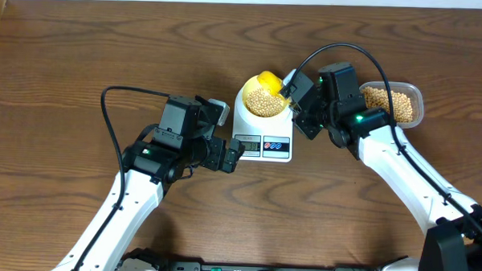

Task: Scoop item into bowl and weigh 50g on scale
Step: 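Carry the empty scoop back to the soybean tub with the right gripper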

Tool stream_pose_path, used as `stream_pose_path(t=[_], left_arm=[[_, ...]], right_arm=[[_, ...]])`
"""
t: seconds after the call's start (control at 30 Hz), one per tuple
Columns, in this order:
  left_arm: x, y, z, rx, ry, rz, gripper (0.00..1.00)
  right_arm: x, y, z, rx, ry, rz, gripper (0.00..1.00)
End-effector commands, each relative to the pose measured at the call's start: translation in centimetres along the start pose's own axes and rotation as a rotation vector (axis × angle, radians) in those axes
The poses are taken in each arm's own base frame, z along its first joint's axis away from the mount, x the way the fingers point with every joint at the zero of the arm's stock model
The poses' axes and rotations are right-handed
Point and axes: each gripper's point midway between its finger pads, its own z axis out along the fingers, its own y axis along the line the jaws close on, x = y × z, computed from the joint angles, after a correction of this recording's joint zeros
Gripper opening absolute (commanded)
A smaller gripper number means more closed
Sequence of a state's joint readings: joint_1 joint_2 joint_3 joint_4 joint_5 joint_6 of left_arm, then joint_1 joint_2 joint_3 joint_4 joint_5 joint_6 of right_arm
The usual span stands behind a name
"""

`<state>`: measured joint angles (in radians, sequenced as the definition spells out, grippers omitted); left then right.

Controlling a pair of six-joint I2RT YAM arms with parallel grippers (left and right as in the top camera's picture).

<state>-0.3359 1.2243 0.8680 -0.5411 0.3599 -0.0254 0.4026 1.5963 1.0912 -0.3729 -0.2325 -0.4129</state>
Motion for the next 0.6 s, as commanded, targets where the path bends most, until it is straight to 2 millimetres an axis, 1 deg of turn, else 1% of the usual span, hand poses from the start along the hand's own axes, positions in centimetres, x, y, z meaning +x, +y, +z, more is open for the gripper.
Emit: stream_pose_path(t=[0.0,0.1,0.13,0.17,0.2,0.23,0.3,0.37,0.4,0.43,0.5,0.57], left_arm=[[0.0,0.1,0.1,-0.009,0.001,0.004,1.00],[0.0,0.1,0.1,-0.009,0.001,0.004,1.00],[0.0,0.1,0.1,-0.009,0.001,0.003,1.00],[0.0,0.1,0.1,-0.009,0.001,0.004,1.00],[0.0,0.1,0.1,-0.010,0.001,0.004,1.00],[0.0,0.1,0.1,-0.009,0.001,0.003,1.00],[0.0,0.1,0.1,-0.009,0.001,0.004,1.00],[0.0,0.1,0.1,-0.010,0.001,0.004,1.00],[0.0,0.1,0.1,-0.009,0.001,0.004,1.00],[0.0,0.1,0.1,-0.009,0.001,0.004,1.00],[0.0,0.1,0.1,-0.010,0.001,0.004,1.00],[0.0,0.1,0.1,-0.009,0.001,0.004,1.00]], right_arm=[[-0.9,-1.1,-1.1,0.072,-0.013,-0.011,0.01],[-0.9,-1.0,-1.0,0.072,-0.008,-0.096,0.01],[-0.6,-1.1,-1.1,0.085,0.011,-0.137,0.01],[-0.6,-1.6,-1.2,0.111,0.016,-0.129,0.01],[-0.6,-1.9,-1.3,0.126,0.014,-0.099,0.01],[-0.9,-2.5,-1.4,0.147,-0.007,0.009,0.01],[-1.4,-3.2,-1.8,0.154,-0.048,0.168,0.01],[-1.6,-4.2,-2.6,0.166,-0.078,0.277,0.01],[-1.7,-5.0,-3.7,0.175,-0.104,0.332,0.01],[-1.8,-5.3,-4.2,0.176,-0.116,0.349,0.01],[-2.2,-6.7,-7.2,0.170,-0.185,0.407,0.01],[-2.0,-7.7,-9.8,0.168,-0.225,0.439,0.01]])
